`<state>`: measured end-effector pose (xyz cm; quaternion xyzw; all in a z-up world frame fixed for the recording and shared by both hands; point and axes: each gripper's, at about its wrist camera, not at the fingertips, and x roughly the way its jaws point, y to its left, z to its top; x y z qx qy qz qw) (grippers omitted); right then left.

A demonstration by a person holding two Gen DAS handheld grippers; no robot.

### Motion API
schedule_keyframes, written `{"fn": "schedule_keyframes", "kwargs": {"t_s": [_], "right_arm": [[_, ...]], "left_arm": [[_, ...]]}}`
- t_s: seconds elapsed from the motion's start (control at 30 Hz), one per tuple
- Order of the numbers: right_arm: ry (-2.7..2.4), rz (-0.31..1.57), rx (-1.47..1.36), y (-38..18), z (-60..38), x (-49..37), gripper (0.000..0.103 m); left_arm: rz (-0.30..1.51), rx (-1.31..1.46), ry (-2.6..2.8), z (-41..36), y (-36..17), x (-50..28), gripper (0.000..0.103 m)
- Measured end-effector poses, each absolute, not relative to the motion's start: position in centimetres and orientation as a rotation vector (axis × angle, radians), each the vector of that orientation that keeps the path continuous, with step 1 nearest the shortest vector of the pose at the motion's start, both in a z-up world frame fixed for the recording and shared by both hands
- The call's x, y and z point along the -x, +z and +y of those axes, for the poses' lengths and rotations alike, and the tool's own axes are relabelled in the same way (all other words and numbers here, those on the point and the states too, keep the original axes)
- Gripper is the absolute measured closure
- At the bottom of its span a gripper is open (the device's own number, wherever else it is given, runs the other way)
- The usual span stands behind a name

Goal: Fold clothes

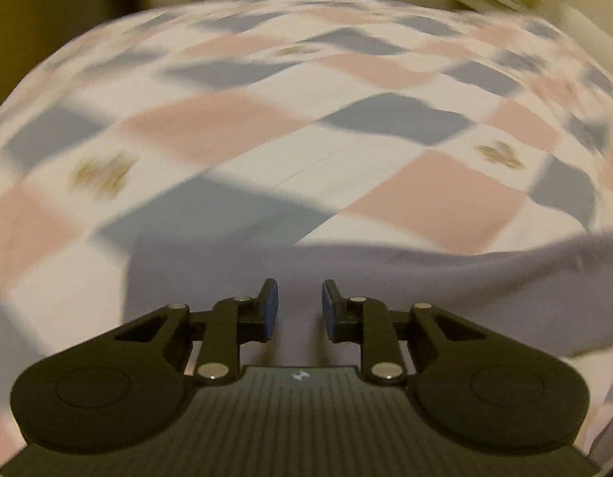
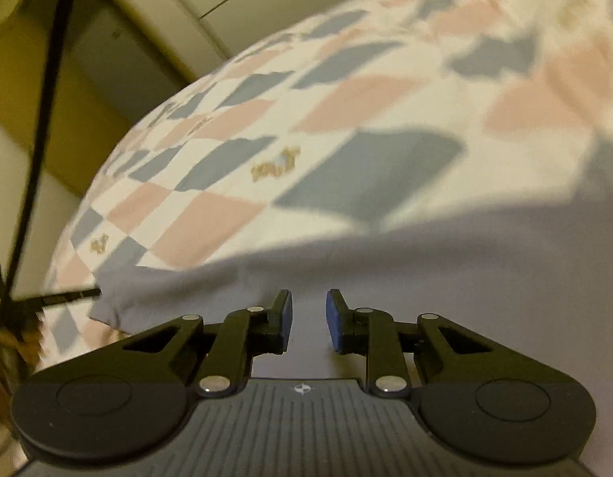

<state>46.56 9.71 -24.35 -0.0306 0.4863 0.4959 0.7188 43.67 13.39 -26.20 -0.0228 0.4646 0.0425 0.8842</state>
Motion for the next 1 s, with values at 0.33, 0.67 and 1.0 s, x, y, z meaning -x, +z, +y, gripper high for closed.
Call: {"fn": "schedule_keyframes", "kwargs": {"t_s": [0.33, 0.67, 1.0], "right_arm": [[1.263, 1.126, 0.224, -27.8, 18.6, -51.1, 0.053], [1.407, 1.105, 0.465, -30.6, 20.2, -49.3, 0.102], [1.187, 0.951, 0.417, -29.9, 20.9, -49.7, 0.090]], "left_arm": [[1.080, -0.301, -0.325, 7.1, -29.3, -51.6, 0.067], [1.021, -0.638, -0.387, 4.0, -33.2, -48.6, 0.100], [0.965, -0.442, -0.028, 7.9, -33.1, -49.7, 0.097]]}}
